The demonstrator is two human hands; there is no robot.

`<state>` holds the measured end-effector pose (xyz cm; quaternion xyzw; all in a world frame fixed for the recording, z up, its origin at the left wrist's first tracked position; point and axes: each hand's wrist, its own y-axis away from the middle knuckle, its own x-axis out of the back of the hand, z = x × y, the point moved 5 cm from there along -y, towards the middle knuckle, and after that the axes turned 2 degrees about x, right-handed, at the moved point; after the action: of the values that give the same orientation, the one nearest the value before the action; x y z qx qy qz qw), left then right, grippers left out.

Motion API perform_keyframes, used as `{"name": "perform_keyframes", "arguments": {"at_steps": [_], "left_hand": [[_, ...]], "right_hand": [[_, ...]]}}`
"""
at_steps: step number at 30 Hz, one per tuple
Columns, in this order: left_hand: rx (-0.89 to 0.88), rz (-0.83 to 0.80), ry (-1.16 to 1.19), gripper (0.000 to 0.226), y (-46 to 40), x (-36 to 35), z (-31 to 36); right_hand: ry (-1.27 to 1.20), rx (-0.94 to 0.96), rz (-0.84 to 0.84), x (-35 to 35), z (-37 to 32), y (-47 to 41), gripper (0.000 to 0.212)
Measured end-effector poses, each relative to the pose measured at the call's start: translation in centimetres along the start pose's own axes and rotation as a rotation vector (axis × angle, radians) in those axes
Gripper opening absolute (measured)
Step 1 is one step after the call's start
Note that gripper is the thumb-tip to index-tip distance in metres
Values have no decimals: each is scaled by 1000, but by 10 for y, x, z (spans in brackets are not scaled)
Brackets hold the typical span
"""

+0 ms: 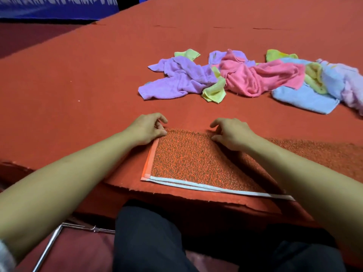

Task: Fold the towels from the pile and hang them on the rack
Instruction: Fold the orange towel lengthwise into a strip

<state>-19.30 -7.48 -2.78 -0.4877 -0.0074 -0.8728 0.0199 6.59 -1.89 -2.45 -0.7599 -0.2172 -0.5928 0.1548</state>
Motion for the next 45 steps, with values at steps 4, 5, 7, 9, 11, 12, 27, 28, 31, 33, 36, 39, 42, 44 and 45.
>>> {"name": "perform_keyframes", "arguments": {"at_steps": [4, 5, 7, 9, 11, 12, 27, 28, 31, 33, 36, 39, 42, 44, 45], "left_hand": [[-18, -10, 135, 32, 0, 11, -1], [-14, -9, 186, 34, 4, 14, 0], [-13, 2, 282, 40, 16, 21, 3], [-21, 19, 332, 42, 34, 30, 9], [-24, 29, 351, 43, 56, 35, 12], [-31, 35, 349, 43, 67, 35, 13], [-263, 26, -20, 31, 157, 2, 11], [-279, 33, -54, 36, 158, 3, 13], [-281, 95, -140, 41, 153, 8, 25], [-261, 144, -139, 41, 144, 9, 40], [-308, 184, -66, 40, 122, -1, 82], [-377, 125, -3, 33, 93, -27, 143], [-411, 37, 84, 24, 61, -65, 208], [-459, -17, 118, 24, 45, -92, 252], [-480, -49, 123, 25, 38, -106, 271]], "right_hand": [[-201, 28, -25, 5, 7, -3, 38], [-249, 36, -2, 10, 7, -1, 40], [-322, 62, 51, 22, 3, 8, 44], [-353, 106, 78, 33, -4, 23, 47], [-356, 150, 77, 39, -13, 44, 49], [-356, 165, 73, 39, -18, 56, 51], [-221, 264, 3, -4, -41, 141, 54], [-220, 265, -6, -5, -40, 142, 54], [-267, 277, 5, 1, -36, 143, 53], [-322, 267, 53, 9, -30, 143, 51], [-420, 206, 136, 26, -9, 144, 48], [-470, 126, 209, 40, 28, 150, 45], [-481, 34, 272, 50, 75, 165, 44], [-474, -32, 320, 57, 111, 179, 44], [-469, -63, 346, 61, 131, 187, 44]]}}
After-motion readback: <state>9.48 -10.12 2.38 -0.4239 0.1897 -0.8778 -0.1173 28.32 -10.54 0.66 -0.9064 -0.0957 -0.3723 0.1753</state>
